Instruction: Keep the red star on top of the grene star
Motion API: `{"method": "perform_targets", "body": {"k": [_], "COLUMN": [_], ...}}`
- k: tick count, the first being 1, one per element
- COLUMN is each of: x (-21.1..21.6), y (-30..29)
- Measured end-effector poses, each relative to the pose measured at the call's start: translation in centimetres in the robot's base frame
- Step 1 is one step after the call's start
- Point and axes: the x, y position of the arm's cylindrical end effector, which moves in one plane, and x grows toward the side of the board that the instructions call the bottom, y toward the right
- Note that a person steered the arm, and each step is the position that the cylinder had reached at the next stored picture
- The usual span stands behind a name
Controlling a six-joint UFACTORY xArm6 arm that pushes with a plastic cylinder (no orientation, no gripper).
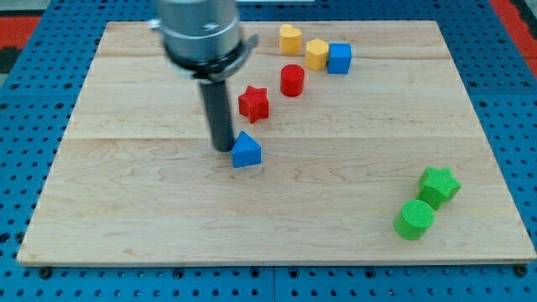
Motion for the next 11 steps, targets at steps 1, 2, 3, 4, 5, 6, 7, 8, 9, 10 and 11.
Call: {"method": "perform_targets", "body": {"k": [1,2,3,4,5,6,7,8,9,10,11], "x": [6.0,9.0,9.0,6.7,1.3,-2.9,-9.0,-4.4,-3.0,-6.7,-8.5], "y": [9.4,15.2,14.6,11.2,7.0,-3.0,1.5,12.7,16.4,12.1,18.9]}}
